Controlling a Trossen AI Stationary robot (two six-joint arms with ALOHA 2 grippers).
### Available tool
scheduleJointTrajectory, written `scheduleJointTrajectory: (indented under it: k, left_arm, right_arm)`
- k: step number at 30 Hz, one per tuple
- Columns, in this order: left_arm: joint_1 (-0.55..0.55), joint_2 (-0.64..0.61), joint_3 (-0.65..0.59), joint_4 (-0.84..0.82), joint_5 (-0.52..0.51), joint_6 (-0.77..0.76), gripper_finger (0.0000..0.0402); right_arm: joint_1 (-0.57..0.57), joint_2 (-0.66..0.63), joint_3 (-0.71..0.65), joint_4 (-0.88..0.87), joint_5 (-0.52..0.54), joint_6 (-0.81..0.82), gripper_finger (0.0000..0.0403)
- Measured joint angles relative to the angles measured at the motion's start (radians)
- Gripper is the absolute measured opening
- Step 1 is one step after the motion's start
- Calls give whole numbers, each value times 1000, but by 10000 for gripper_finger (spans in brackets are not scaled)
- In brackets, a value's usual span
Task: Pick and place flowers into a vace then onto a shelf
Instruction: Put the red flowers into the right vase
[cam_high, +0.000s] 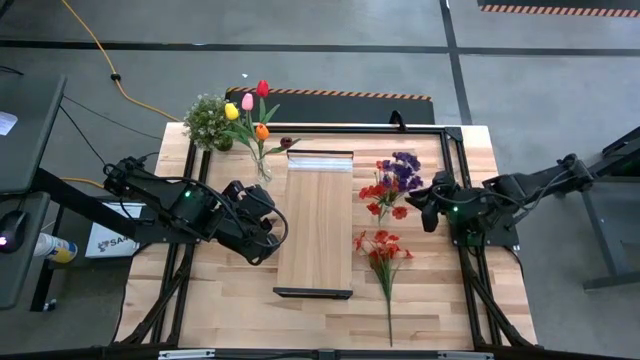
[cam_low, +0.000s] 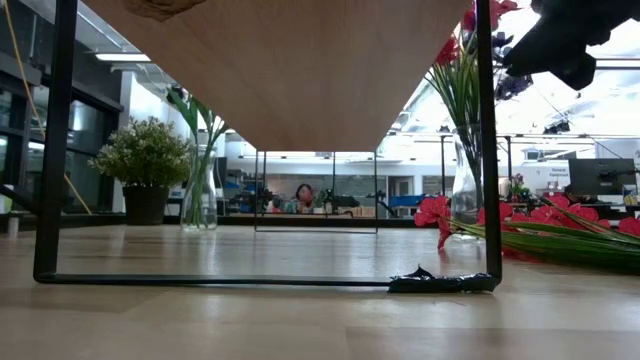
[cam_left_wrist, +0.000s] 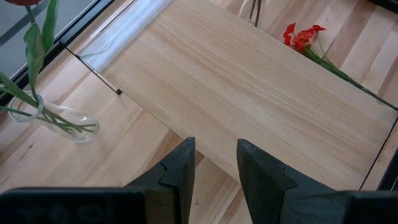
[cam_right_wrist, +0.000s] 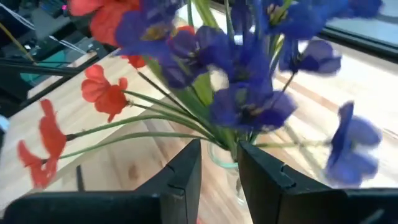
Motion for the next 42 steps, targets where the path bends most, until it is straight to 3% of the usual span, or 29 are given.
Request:
scheduleJointTrajectory:
  k: [16,25,33,37,42]
  left_arm:
    - [0,0,0,0,0,0,152]
    - [0,0,0,0,0,0,152]
    - [0,0,0,0,0,0,152]
    - [0,0,0,0,0,0,152]
    - [0,0,0,0,0,0,152]
  right_arm:
    - [0,-120,0,-11,-134,-1,94]
    - [0,-142,0,-28,-443,65,94]
    - [7,-101,0,-2,-766,282,94]
    - [57,-63,0,41,-816,389,94]
    - [178,2,0,151,-804,512,94]
